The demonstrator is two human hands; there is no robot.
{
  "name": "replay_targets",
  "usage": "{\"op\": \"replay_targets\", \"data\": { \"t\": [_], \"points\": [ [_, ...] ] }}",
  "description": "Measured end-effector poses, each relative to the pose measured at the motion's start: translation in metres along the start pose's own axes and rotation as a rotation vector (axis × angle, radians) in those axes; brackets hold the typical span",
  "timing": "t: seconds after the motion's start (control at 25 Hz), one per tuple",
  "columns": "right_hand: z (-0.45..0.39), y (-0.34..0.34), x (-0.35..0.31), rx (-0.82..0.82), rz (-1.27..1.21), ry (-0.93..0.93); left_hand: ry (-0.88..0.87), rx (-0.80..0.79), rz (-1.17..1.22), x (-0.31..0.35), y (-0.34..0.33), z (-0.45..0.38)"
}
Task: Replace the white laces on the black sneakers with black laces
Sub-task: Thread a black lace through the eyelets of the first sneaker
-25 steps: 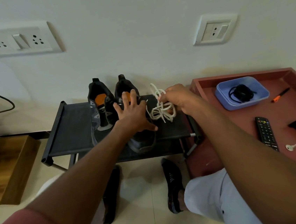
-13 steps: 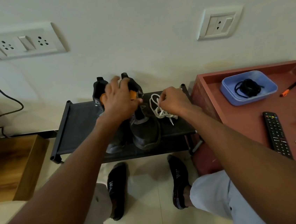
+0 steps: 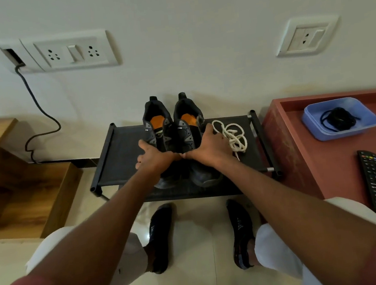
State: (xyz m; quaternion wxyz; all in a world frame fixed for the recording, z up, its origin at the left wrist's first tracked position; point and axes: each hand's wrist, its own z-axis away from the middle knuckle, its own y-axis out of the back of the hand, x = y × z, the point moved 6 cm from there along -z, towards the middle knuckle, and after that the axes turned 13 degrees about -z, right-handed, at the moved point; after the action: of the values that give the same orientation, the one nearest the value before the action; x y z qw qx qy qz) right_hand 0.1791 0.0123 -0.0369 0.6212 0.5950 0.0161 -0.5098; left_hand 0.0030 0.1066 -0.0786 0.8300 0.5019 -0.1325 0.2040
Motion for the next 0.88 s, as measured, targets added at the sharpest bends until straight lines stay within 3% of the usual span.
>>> {"op": "replay_targets", "data": {
  "t": [0.16, 0.36, 0.48, 0.56, 0.64, 0.88],
  "points": [
    [-0.003, -0.009, 0.000, 0.062, -0.222, -0.184, 0.009, -0.021, 0.069, -0.006, 0.012, -0.006],
    [0.003, -0.023, -0.002, 0.105, -0.247, -0.190, -0.035, -0.161, 0.124, -0.015, 0.008, -0.012],
    [0.001, -0.017, 0.000, 0.036, -0.200, -0.095, -0.059, 0.011, 0.019, 0.003, 0.024, 0.008],
    [0.002, 0.000, -0.001, 0.038, -0.133, -0.002, -0.200, 0.229, -0.148, 0.035, 0.043, 0.026],
    [0.004, 0.034, -0.001, 0.116, -0.091, 0.085, -0.413, 0.350, -0.134, 0.079, 0.051, 0.046],
    [0.026, 0.165, 0.035, 0.428, -0.411, 0.075, -0.855, 0.179, 0.188, 0.199, -0.003, 0.112]
  ]
}}
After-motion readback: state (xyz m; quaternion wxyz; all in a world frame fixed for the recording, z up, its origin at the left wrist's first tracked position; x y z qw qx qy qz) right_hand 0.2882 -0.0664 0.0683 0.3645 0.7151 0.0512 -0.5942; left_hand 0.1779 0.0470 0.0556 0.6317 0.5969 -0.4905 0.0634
